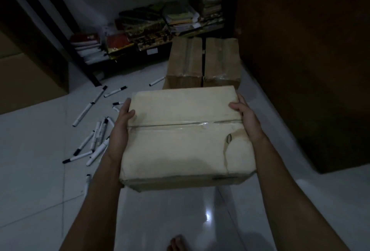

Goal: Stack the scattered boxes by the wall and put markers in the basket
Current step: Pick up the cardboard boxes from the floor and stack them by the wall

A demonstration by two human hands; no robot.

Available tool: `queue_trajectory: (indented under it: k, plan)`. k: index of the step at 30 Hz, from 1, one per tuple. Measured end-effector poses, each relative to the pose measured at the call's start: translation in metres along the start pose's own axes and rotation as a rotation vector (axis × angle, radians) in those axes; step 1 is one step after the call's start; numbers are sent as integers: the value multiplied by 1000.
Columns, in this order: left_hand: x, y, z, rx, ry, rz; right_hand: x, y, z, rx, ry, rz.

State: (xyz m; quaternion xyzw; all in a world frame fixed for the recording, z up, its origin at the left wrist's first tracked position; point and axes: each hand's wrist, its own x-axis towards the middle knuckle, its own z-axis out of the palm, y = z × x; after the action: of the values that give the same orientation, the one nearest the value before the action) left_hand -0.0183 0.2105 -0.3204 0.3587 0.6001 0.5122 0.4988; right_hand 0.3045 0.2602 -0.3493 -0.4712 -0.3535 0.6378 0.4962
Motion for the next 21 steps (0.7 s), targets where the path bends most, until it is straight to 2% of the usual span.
queue_trajectory:
  k: [5, 11, 14, 21]
  plan:
    - [-29, 137, 3, 35, -1, 47, -31, -130, 46, 8, -22, -26]
    - [-77, 330, 1, -64, 6, 103, -75, -314, 113, -60, -25, -111]
    - [-104, 418, 1, -88, 7, 135, -100, -399, 145, 2, -43, -130]
    - [-178, 577, -23, -142, 78, 199, -154, -556, 225, 48, -150, -125]
